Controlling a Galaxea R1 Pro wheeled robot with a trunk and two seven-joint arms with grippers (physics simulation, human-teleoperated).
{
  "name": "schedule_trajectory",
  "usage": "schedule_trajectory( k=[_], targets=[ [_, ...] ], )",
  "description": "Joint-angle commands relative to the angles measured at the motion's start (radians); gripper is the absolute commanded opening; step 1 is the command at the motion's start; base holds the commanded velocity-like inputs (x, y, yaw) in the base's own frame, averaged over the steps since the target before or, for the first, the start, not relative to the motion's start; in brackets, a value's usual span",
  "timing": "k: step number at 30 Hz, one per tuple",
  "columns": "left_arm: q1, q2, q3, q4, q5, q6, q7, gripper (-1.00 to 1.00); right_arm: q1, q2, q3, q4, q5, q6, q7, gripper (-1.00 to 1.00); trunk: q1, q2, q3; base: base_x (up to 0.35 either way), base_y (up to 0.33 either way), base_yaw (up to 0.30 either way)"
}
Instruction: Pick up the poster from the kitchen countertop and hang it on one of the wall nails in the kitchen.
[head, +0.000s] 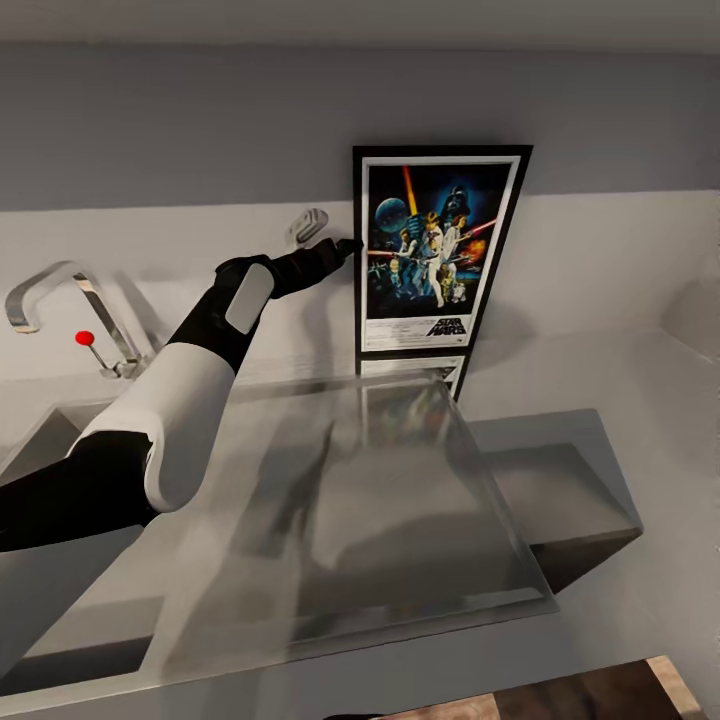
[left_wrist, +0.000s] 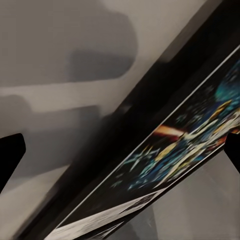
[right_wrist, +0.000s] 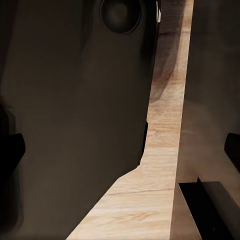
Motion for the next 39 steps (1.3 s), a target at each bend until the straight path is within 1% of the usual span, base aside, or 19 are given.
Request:
schedule_trajectory(
  k=[1,13,39],
  targets=[
    [0.0,-0.001,0.005,0.0,0.005,0.008,-0.001,1.0,0.0,0.0,-0.001,-0.001,0.01,-0.001,-0.005,1.0,0.0,0.0,-0.001,0.0,0.0,-0.011],
    [0.0,-0.001,0.004,0.0,0.004,0.008,-0.001,1.0,0.0,0.0,-0.001,-0.001,0.01,-0.001,-0.005,1.0,0.0,0.0,-0.001,0.0,0.0,-0.097],
    [0.0,-0.001,0.004,-0.002,0.004,0.011,0.0,1.0,0.0,0.0,0.0,-0.001,0.01,-0.001,-0.005,1.0,0.0,0.0,0.0,0.0,0.0,-0.026]
  ],
)
